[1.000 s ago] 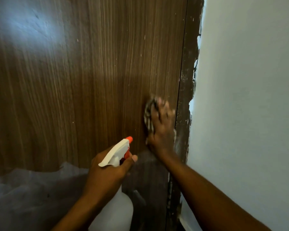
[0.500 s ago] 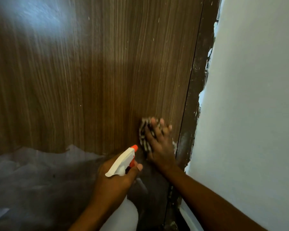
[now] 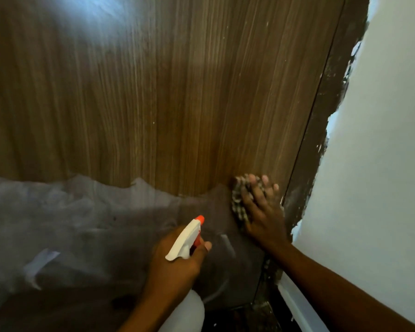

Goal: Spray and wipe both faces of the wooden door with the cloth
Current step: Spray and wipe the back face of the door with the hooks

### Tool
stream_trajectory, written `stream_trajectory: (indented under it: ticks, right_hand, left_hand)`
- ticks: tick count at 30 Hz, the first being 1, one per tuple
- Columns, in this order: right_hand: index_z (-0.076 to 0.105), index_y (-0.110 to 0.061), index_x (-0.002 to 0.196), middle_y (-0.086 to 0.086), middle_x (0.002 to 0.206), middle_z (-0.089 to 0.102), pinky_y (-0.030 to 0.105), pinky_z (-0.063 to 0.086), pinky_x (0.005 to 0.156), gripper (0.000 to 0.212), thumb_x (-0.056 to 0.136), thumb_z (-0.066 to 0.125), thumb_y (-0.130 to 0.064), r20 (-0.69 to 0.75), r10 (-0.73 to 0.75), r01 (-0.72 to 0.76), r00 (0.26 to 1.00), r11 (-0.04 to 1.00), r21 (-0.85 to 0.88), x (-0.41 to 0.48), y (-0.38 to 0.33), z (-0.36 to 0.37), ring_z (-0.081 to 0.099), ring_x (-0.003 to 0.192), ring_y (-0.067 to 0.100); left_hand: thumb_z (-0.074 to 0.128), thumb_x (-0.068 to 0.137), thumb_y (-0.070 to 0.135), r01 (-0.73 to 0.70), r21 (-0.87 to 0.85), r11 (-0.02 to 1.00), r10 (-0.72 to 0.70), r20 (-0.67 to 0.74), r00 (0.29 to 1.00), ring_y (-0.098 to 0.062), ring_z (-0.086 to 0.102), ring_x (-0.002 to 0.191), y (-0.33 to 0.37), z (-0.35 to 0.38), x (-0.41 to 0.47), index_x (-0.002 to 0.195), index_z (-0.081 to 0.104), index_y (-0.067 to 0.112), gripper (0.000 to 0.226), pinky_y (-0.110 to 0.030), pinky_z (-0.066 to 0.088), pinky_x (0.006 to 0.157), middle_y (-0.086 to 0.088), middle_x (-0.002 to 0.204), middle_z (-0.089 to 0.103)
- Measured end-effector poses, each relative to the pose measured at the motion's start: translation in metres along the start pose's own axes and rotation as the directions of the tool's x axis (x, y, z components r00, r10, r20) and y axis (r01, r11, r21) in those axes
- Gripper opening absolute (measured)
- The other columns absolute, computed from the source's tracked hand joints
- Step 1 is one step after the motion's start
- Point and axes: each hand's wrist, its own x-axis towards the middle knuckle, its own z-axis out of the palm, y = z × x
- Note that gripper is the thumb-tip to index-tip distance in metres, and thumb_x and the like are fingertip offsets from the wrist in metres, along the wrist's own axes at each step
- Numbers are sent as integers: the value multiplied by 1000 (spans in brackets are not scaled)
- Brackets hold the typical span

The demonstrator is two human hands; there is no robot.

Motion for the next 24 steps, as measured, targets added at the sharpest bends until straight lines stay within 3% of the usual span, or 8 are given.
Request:
stream_trajectory:
  ticks: [2, 5, 8, 13, 16, 20, 22, 24]
  right_hand:
    - [9, -28, 159, 1, 167, 2, 65, 15, 117, 62, 105, 24, -53, 44, -41, 42, 998, 999, -18, -47, 26, 3, 4, 153, 33]
    - [19, -17, 157, 9, 167, 4, 63, 11, 119, 62, 103, 29, -45, -3, 247, -247, 969, 969, 3, -50, 33, 9, 4, 153, 37]
    - [30, -6, 152, 19, 162, 20, 67, 16, 117, 62, 99, 34, -37, -221, 681, -672, 699, 730, 124, 9, -26, 14, 15, 149, 43]
    - [25, -16, 154, 7, 167, 4, 54, -5, 122, 67, 96, 48, -39, -151, 59, -53, 987, 997, 48, 14, -104, 39, -1, 153, 33]
    - [23, -14, 154, 15, 164, 11, 47, -4, 124, 84, 83, 55, -44, 8, 160, -159, 987, 986, -50, -73, -103, 54, 3, 152, 34]
    - [26, 2, 152, 23, 162, 12, 56, 9, 122, 76, 82, 33, -27, -55, 728, -721, 683, 684, 107, -68, -75, 43, 12, 148, 48]
    - [30, 1, 151, 27, 160, 19, 58, 13, 120, 72, 87, 27, -30, -137, 846, -785, 515, 530, 320, -10, -86, 35, 14, 148, 50]
    - [33, -2, 151, 27, 159, 22, 57, 12, 120, 69, 88, 32, -30, -200, 800, -715, 565, 596, 365, 28, -111, 32, 17, 147, 49]
  left_hand:
    - [72, 78, 26, 38, -41, 998, -38, -1, 999, -16, 58, 107, -9, 3, -5, 125, 54, 18, 50, -22, 44, 93, -6, 123, 60]
    - [70, 80, 27, 185, 31, 982, -184, -30, 983, -27, 51, 120, -29, 3, -11, 130, 49, 8, 57, -31, 38, 101, -13, 131, 54]
    - [72, 79, 23, 147, 64, 987, -142, -77, 987, -28, 55, 113, -36, -10, -17, 124, 54, 7, 51, -24, 39, 91, -12, 122, 59]
    - [78, 73, 14, -78, 48, 996, 86, -186, 979, 8, 59, 66, -38, -42, -17, 70, 45, 40, 42, -5, 45, 64, 22, 58, 55]
    - [79, 72, 11, -60, 33, 998, 65, -178, 982, 10, 56, 62, -44, -42, -27, 67, 39, 41, 49, 5, 38, 59, 19, 56, 50]
    - [80, 73, 19, -105, -45, 993, 95, -182, 979, 1, 59, 63, -46, -48, -27, 71, 46, 40, 40, -2, 44, 58, 16, 61, 55]
    - [76, 75, 17, -140, -56, 989, 127, -186, 974, -5, 60, 67, -44, -60, -25, 76, 52, 35, 30, -8, 49, 62, 13, 72, 58]
    - [75, 76, 16, -170, -46, 984, 159, -189, 969, -9, 61, 69, -47, -67, -27, 74, 53, 34, 29, -9, 48, 59, 8, 73, 60]
